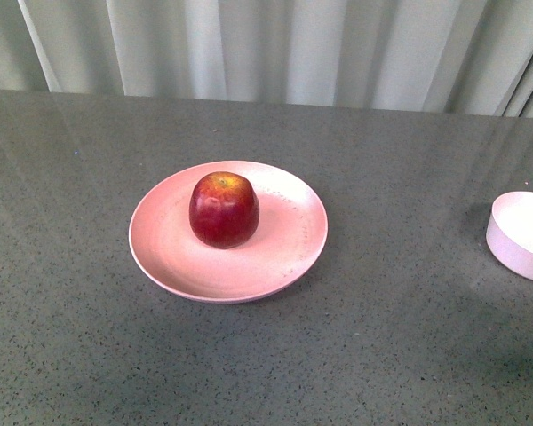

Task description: Move apple from plate to bowl

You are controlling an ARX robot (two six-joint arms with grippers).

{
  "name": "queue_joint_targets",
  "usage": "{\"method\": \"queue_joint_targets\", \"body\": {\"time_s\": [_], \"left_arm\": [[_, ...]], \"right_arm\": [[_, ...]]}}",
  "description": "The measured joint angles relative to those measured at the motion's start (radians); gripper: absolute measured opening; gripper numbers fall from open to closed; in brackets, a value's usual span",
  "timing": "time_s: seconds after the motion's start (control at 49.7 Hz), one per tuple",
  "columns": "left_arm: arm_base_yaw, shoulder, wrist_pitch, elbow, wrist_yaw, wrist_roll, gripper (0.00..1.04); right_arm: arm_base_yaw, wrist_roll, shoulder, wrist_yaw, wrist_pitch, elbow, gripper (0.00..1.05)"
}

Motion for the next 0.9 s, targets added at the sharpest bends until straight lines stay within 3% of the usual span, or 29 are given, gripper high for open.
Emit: {"method": "queue_joint_targets", "body": {"time_s": [0.905], "left_arm": [[0.000, 0.000, 0.000, 0.000, 0.000, 0.000, 0.96]], "right_arm": [[0.000, 0.000, 0.000, 0.000, 0.000, 0.000, 0.96]]}}
